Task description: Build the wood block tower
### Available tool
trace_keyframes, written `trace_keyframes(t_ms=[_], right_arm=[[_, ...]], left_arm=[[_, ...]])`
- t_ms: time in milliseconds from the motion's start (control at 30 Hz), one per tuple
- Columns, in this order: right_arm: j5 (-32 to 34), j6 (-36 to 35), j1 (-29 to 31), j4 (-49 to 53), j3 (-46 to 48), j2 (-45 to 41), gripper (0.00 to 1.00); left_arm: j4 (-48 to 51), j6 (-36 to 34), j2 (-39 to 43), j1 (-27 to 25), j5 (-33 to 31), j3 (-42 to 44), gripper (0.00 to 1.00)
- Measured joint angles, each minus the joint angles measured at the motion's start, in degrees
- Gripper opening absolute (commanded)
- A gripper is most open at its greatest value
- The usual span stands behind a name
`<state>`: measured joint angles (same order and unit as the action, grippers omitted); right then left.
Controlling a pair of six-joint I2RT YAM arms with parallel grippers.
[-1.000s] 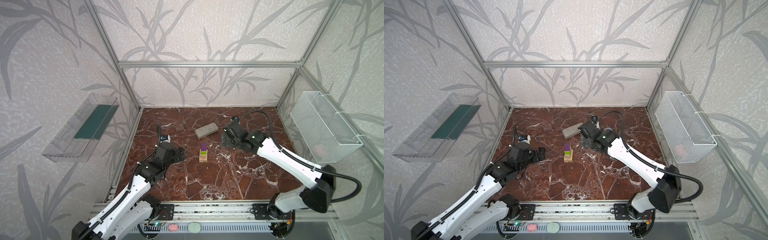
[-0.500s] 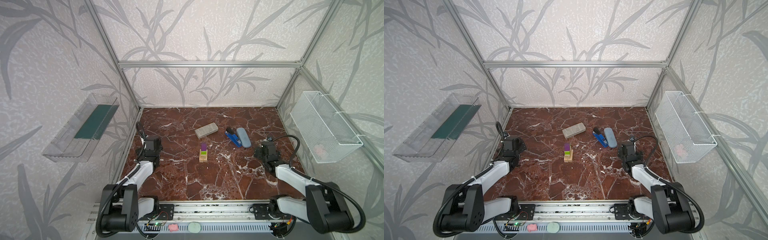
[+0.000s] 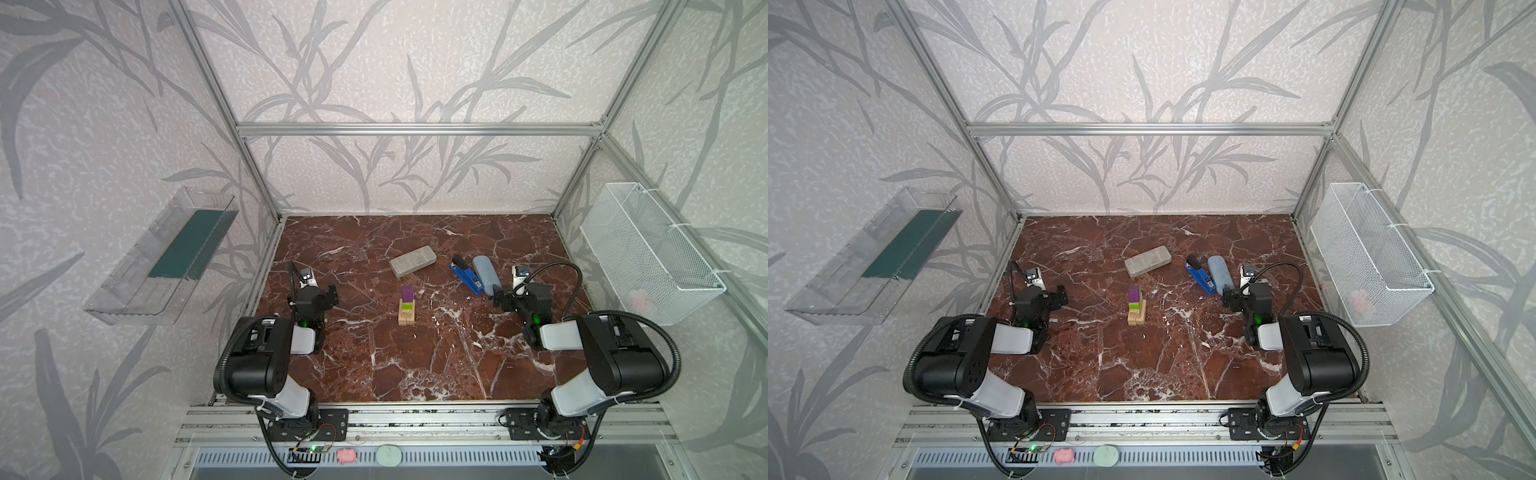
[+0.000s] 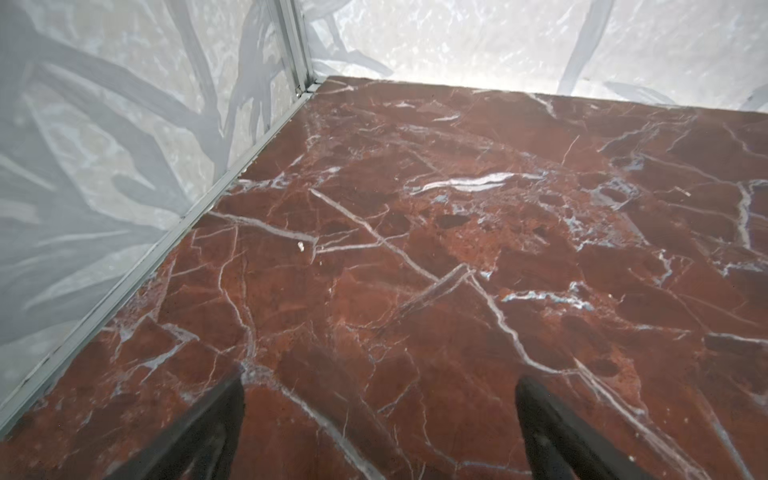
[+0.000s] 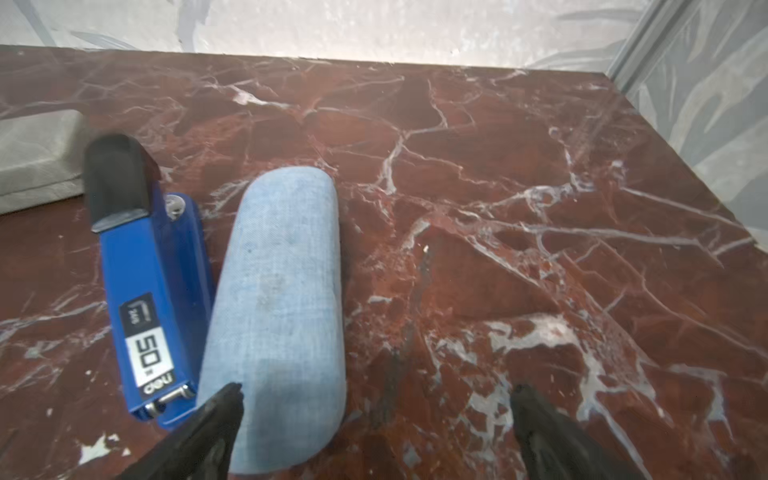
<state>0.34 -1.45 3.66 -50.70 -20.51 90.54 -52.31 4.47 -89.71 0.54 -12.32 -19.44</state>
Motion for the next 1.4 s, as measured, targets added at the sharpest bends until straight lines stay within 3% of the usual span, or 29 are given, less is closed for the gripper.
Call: trace_keyframes(t_ms=[767,1000,1133,1400], right_arm=[[-0.39,-2.95,2.03,-3.08,-0.11,0.04,0.99],[-0.39,-2.95,2.03,-3.08,-0.11,0.04,0.99],[-0.39,-2.95,2.03,-3.08,-0.11,0.04,0.99],[-0.39,-2.95,2.03,-3.10,-0.11,0.07,0.99]], left_arm=[[-1.36,-1.01,-0.07,-0.22,0.00,-1.14,0.99],[-4.26,-3.63,-0.07,-0.22,6.97,0.15,0.99],[-3.72,-2.49,-0.07,-0.52,3.06,-0.17,0.99],[-1.84,-2.56,-0.07,-0.31,4.04,-1.01,0.99]])
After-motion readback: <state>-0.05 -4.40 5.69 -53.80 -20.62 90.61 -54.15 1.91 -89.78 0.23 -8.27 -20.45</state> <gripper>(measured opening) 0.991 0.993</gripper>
